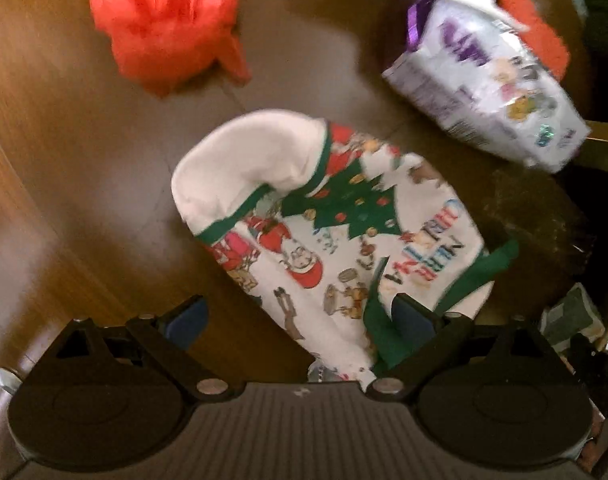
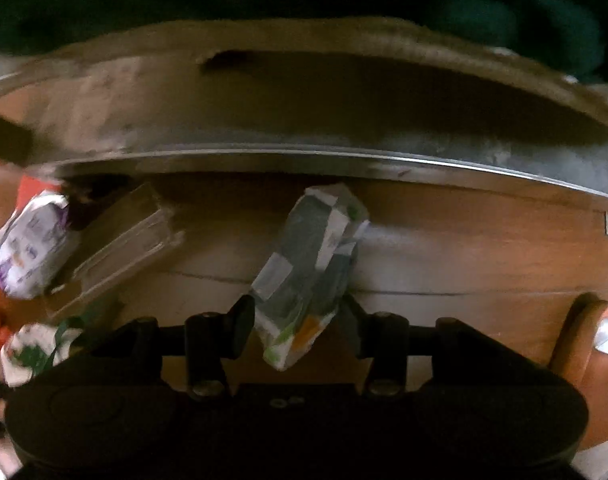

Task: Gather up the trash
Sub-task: 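Grasp the Christmas-print sock with the left tool while the right tool grasps the white-green milk carton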

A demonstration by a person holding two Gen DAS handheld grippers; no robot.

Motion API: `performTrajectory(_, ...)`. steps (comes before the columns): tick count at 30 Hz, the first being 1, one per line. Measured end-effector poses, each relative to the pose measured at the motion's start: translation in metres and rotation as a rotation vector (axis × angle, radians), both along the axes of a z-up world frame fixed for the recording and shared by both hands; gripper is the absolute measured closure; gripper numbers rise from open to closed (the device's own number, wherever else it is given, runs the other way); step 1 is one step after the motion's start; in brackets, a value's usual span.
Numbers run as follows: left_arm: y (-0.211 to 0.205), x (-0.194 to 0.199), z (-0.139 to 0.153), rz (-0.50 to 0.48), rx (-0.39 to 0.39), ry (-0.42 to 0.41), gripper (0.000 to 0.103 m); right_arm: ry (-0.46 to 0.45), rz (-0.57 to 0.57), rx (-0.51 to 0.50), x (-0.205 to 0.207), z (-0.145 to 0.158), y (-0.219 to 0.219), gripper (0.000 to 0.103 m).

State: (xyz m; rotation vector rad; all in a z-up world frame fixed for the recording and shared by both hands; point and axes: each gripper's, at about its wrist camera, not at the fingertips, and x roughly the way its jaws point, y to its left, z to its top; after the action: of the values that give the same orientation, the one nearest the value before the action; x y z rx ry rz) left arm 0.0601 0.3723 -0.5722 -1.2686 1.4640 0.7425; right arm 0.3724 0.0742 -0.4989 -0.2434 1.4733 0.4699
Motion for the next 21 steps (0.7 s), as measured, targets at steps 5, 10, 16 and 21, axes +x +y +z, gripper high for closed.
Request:
performTrajectory(5,-0.004,0.0,-0.009,-0.018,0.018,-0.014,0.013,-0.002,-0.032,-0.023,0.009,-0.014,0.001,0.06)
performTrajectory(10,-0.002,0.007,-0.009,-0.027,0.023,-0.014,0.035,-0.013,-0.003,-0.047,0.007,-0.024,0.006,0.061)
performTrajectory(16,0.0,0.008,-0.001,-0.003,0.058,-0.01,0.076,0.012,0.004,-0.061,0.01,-0.032,0.016,0.098)
performTrajectory(21,0.001,0.008,0.014,-0.031,0.11,-0.012,0.088,0.01,0.017,-0.045,0.006,-0.027,0.015,0.1)
